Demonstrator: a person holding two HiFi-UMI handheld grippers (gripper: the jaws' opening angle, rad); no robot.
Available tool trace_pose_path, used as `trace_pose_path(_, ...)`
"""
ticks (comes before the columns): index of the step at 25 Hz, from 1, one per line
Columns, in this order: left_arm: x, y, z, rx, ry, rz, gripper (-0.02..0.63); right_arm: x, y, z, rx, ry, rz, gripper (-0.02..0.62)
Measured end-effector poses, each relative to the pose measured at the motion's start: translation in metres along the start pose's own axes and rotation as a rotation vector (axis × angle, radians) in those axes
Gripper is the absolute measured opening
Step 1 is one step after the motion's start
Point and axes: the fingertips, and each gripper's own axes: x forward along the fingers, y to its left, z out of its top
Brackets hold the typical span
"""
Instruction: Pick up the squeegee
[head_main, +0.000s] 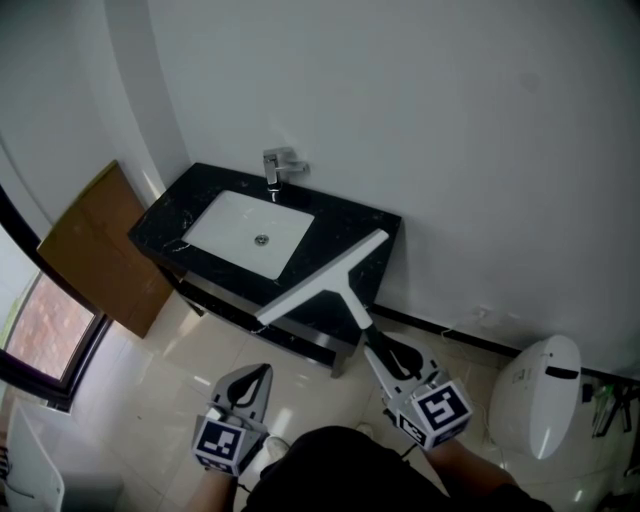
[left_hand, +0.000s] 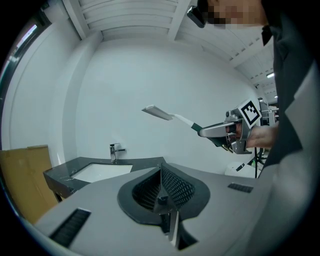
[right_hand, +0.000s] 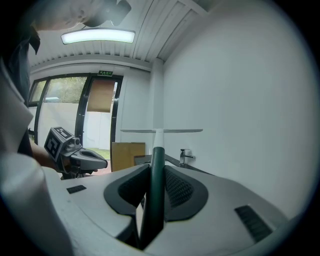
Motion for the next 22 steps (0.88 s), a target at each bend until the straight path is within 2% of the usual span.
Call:
trace_pose_path(8,-0.0023,0.0027,-0.0035,0.013,-0.005,-0.001,0.000,0.0013,-0.0002,-0.0031,0.006,0.004,-0.001,0.098)
trace_pose_path(12,-0.0039,0.0029,-0.0042,-0.008,0.002,0.010,0.000,0.0007,-0.0011,-0.0042,0.009,0.006,-0.005,0.098)
trace_pose_path(16,-0.0041,0.0036,-0.0037,0.013,-0.002,0.003,0.000,0.0013,-0.0015,-0.0028,0.009,0.004,-0.006,0.098)
trace_pose_path(22,-0.0056,0.0054,-0.0035,-0.015,0.010,0.021,0.000,0.0030,-0.0017,-0.0032,0.010,0.006,-0.005,0.098)
